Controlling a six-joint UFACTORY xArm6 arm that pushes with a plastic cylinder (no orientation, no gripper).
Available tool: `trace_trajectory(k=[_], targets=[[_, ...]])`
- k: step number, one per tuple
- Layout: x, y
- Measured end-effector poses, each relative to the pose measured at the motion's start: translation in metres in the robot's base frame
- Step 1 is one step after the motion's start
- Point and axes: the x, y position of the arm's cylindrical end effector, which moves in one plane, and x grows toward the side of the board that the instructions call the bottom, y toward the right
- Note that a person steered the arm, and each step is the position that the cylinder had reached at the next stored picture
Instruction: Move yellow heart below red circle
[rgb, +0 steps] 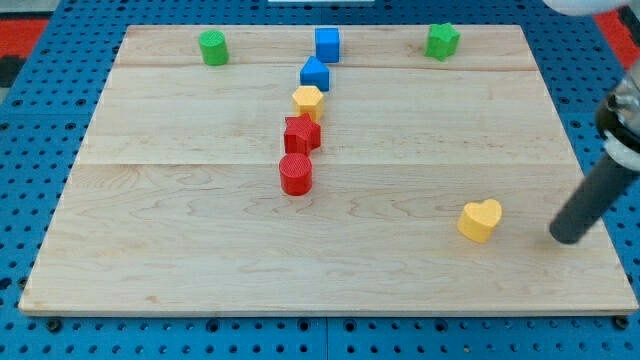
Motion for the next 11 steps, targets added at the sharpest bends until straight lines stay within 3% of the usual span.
trace_trajectory(k=[2, 4, 5, 7, 8, 9, 11], targets=[[-0.004, -0.104], [-0.042, -0.083], [-0.032, -0.136], [-0.009, -0.112], [0.0, -0.141], [-0.018, -0.191], [-0.012, -0.165]])
